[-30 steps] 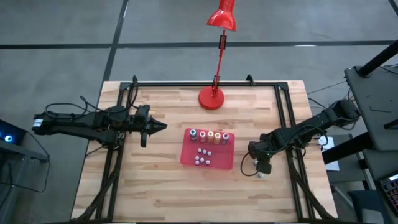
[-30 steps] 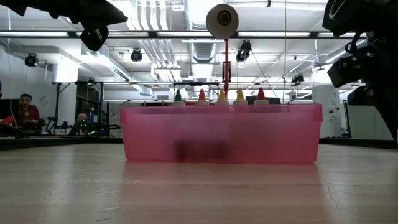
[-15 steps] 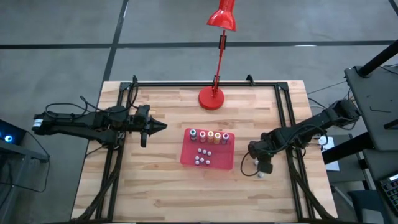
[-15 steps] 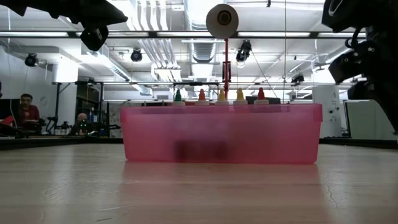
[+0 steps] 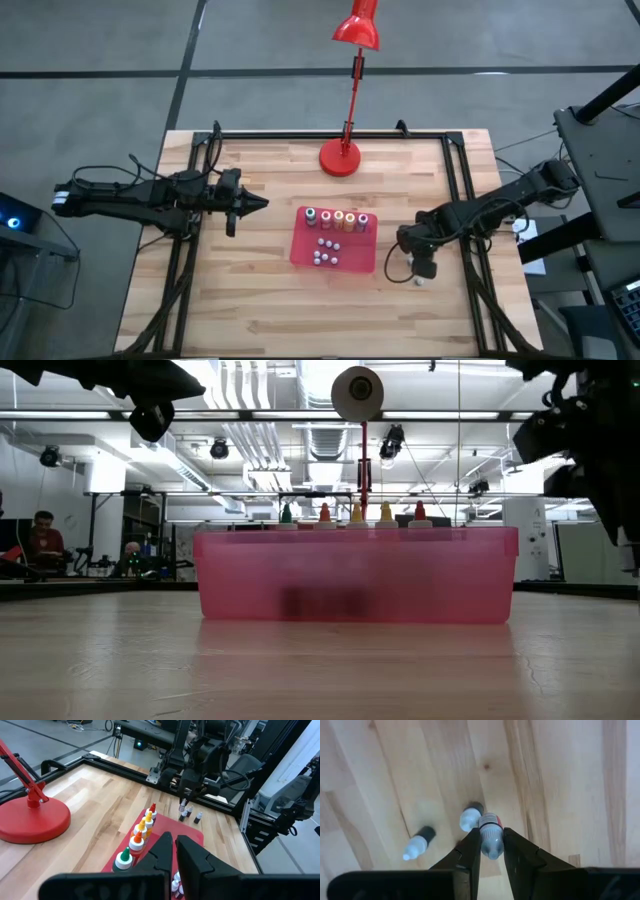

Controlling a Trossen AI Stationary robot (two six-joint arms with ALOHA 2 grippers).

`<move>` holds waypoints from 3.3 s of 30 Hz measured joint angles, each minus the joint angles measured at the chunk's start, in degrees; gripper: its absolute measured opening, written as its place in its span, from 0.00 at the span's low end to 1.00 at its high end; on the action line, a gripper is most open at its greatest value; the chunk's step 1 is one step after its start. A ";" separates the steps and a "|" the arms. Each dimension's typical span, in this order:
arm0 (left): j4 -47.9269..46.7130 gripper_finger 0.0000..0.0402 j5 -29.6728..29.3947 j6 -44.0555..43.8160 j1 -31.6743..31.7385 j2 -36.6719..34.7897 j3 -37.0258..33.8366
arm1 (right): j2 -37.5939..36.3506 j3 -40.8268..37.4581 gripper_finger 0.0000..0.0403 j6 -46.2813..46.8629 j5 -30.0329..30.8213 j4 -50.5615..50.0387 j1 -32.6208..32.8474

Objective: Pick & Place food coloring
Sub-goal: Put the small red food coloring bottle into the red bin

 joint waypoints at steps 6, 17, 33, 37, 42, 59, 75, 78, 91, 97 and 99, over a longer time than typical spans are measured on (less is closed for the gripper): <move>0.00 0.00 0.00 0.02 -0.02 -0.01 0.00 | -0.02 3.17 0.16 -1.49 1.15 -2.06 -1.03; 0.00 0.00 0.00 0.02 0.00 -0.01 0.00 | 1.86 13.54 0.16 -9.03 2.15 -3.82 -5.47; 0.07 0.00 0.00 0.02 0.00 0.00 0.00 | 20.94 32.03 0.16 -34.26 1.91 -4.28 -9.52; 0.15 0.00 0.00 0.02 0.00 -0.01 -0.02 | 24.86 35.41 0.16 -41.04 1.69 -4.28 -10.34; 0.13 0.00 0.00 0.02 0.00 0.00 0.00 | 28.90 38.53 0.16 -46.39 1.48 -4.04 -10.99; 0.20 0.00 0.00 0.20 -0.02 0.01 0.00 | 36.27 41.15 0.16 -60.04 1.51 -3.64 -11.76; 0.26 0.00 0.00 1.72 0.00 0.01 0.00 | 36.53 41.09 0.16 -87.89 0.14 1.27 -11.82; 0.30 0.00 0.00 1.73 0.00 0.00 0.00 | 36.53 40.97 0.16 -87.85 -0.04 2.54 -11.85; 0.37 0.00 -0.02 1.75 0.00 0.01 0.00 | 36.53 38.82 0.16 -87.99 -0.06 2.62 -11.96; 0.37 0.00 -0.09 1.75 -0.02 0.01 0.00 | 36.53 38.72 0.16 -88.34 -0.21 4.25 -11.98; 0.37 0.00 -0.51 1.75 0.00 0.01 0.00 | 36.53 38.72 0.16 -88.64 -0.96 5.26 -11.98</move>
